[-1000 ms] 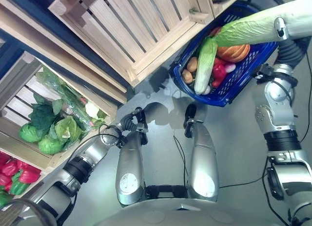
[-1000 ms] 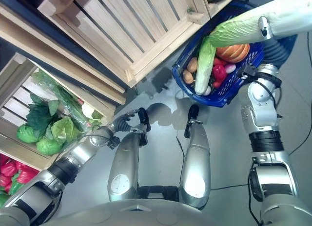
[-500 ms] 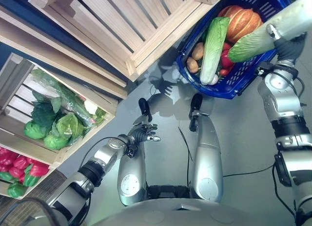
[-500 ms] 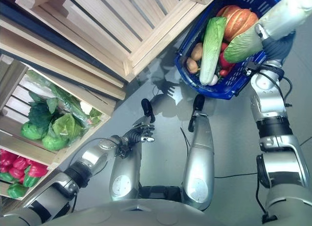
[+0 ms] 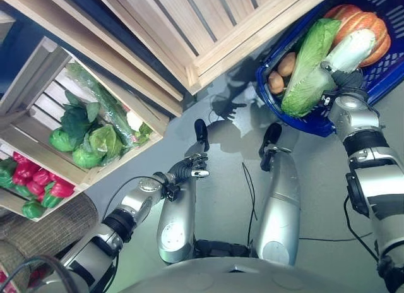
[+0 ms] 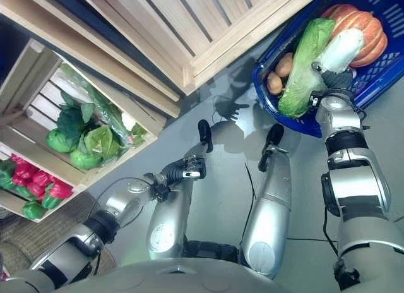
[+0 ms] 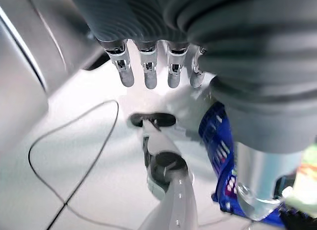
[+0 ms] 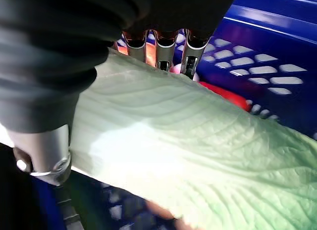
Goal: Pick up fruits and vegetables into the basket
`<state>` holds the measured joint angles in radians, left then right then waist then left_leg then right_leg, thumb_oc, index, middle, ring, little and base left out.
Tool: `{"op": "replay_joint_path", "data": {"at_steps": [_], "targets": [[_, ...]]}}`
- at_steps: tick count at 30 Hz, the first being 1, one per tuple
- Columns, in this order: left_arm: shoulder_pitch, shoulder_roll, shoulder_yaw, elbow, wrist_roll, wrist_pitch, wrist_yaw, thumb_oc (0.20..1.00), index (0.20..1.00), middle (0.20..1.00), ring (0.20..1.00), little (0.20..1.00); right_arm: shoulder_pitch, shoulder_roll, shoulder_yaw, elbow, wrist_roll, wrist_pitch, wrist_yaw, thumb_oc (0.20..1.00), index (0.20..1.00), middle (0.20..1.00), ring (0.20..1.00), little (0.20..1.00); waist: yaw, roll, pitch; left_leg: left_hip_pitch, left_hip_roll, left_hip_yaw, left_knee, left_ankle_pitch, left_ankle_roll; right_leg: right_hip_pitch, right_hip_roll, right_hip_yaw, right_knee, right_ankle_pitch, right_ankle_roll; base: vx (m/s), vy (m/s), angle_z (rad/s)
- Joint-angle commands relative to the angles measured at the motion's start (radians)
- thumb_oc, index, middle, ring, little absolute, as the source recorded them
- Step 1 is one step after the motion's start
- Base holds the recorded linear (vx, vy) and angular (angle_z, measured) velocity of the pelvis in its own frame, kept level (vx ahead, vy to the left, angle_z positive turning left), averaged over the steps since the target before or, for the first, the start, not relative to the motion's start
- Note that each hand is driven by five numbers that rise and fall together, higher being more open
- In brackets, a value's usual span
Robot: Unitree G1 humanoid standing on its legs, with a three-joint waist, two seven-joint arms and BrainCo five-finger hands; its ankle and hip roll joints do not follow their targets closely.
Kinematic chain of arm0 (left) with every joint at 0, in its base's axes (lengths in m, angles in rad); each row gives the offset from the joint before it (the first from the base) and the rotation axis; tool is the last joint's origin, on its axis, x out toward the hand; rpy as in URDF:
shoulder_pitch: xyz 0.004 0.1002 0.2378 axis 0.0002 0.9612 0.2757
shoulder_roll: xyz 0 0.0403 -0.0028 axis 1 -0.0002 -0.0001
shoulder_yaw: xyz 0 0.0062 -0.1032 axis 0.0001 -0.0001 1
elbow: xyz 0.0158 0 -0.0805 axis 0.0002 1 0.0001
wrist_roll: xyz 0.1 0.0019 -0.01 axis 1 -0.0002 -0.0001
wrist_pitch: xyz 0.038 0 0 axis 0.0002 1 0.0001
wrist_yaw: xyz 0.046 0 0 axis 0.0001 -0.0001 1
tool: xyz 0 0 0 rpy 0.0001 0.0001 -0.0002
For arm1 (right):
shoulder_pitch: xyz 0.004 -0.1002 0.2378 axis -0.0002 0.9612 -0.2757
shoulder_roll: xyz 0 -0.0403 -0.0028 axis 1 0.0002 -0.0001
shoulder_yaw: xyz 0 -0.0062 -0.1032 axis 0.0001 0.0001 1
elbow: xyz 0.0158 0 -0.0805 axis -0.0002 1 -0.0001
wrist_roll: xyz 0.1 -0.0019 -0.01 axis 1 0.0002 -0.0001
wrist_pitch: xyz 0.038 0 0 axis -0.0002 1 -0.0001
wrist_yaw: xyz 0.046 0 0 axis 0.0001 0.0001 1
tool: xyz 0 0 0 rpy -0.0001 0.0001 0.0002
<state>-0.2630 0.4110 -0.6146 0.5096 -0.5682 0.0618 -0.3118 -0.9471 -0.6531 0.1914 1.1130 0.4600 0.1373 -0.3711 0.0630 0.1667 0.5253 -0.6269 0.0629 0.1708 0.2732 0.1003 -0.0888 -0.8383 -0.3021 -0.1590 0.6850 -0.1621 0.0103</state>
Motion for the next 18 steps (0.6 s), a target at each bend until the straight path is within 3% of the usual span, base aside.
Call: {"op": "replay_joint_path", "data": {"at_steps": [1, 2, 3, 12, 15, 16, 17, 18], "targets": [[0.145, -0.002, -0.080, 0.052, 0.031, 0.011, 0.023, 1.000, 1.000, 1.000, 1.000, 1.000, -0.001, -0.084, 0.028, 0.080, 0.031, 0.096, -0.024, 0.200, 0.200, 0.200, 0.200, 0.200, -0.005, 0.155, -0.005, -0.039, -0.013, 0.009, 0.140, -0.152, 0.023, 0.031, 0.050, -0.010, -0.030, -0.045, 0.014, -0.01, -0.007, 0.05], [0.142, -0.001, -0.086, 0.046, 0.041, -0.003, 0.038, 1.000, 1.000, 1.000, 1.000, 1.000, 0.002, -0.080, 0.012, 0.108, 0.097, 0.110, -0.064, 0.536, 0.536, 0.536, 0.536, 0.536, -0.002, 0.158, -0.005, -0.039, -0.015, 0.008, 0.145, -0.153, 0.026, 0.033, 0.050, -0.009, -0.027, -0.045, 0.013, 0.00, 0.000, 0.00], [0.141, -0.002, -0.089, 0.042, 0.040, -0.012, 0.050, 1.000, 1.000, 1.000, 1.000, 1.000, 0.007, -0.078, -0.004, 0.121, 0.146, 0.115, -0.079, 1.000, 1.000, 1.000, 1.000, 1.000, -0.001, 0.161, -0.005, -0.037, -0.016, 0.006, 0.146, -0.155, 0.028, 0.036, 0.050, -0.008, -0.027, -0.045, 0.013, 0.00, 0.000, 0.00], [0.149, 0.001, -0.071, 0.006, -0.005, -0.027, 0.100, 1.000, 1.000, 1.000, 1.000, 1.000, 0.096, -0.046, -0.085, 0.113, 0.083, -0.093, -0.248, 1.000, 1.000, 1.000, 1.000, 1.000, -0.014, 0.152, -0.005, 0.038, -0.026, 0.000, 0.111, -0.151, 0.032, 0.116, 0.056, -0.005, -0.076, -0.024, 0.025, -0.01, 0.043, 0.05], [0.156, -0.019, -0.043, 0.064, 0.019, -0.032, 0.111, 1.000, 1.000, 1.000, 1.000, 1.000, 0.179, -0.016, -0.115, 0.072, 0.073, -0.189, -0.274, 1.000, 1.000, 1.000, 1.000, 1.000, -0.038, 0.126, -0.005, 0.096, -0.023, 0.004, 0.084, -0.149, 0.030, 0.178, 0.063, -0.004, -0.119, -0.011, 0.033, -0.03, 0.103, 0.06], [0.152, -0.024, -0.031, 0.082, 0.035, -0.033, 0.116, 1.000, 1.000, 1.000, 1.000, 1.000, 0.199, -0.005, -0.122, 0.054, 0.075, -0.216, -0.283, 1.000, 1.000, 1.000, 1.000, 1.000, -0.043, 0.117, -0.005, 0.093, -0.017, 0.015, 0.067, -0.121, 0.037, 0.179, 0.066, -0.015, -0.147, 0.026, 0.025, 0.00, 0.066, 0.09], [0.158, -0.025, -0.033, 0.088, 0.038, -0.034, 0.115, 1.000, 1.000, 1.000, 1.000, 1.000, 0.213, -0.001, -0.123, 0.051, 0.075, -0.224, -0.287, 1.000, 1.000, 1.000, 1.000, 1.000, -0.045, 0.113, -0.005, 0.118, -0.019, 0.006, 0.070, -0.145, 0.029, 0.203, 0.067, -0.005, -0.142, 0.000, 0.035, -0.08, 0.059, 0.01], [0.157, -0.029, -0.019, 0.101, 0.045, -0.034, 0.111, 1.000, 1.000, 1.000, 1.000, 1.000, 0.238, 0.011, -0.129, 0.028, 0.079, -0.248, -0.292, 1.000, 1.000, 1.000, 1.000, 1.000, -0.052, 0.104, -0.005, 0.116, -0.013, 0.016, 0.058, -0.121, 0.037, 0.204, 0.069, -0.015, -0.164, 0.033, 0.027, 0.00, 0.048, -0.08]]}}
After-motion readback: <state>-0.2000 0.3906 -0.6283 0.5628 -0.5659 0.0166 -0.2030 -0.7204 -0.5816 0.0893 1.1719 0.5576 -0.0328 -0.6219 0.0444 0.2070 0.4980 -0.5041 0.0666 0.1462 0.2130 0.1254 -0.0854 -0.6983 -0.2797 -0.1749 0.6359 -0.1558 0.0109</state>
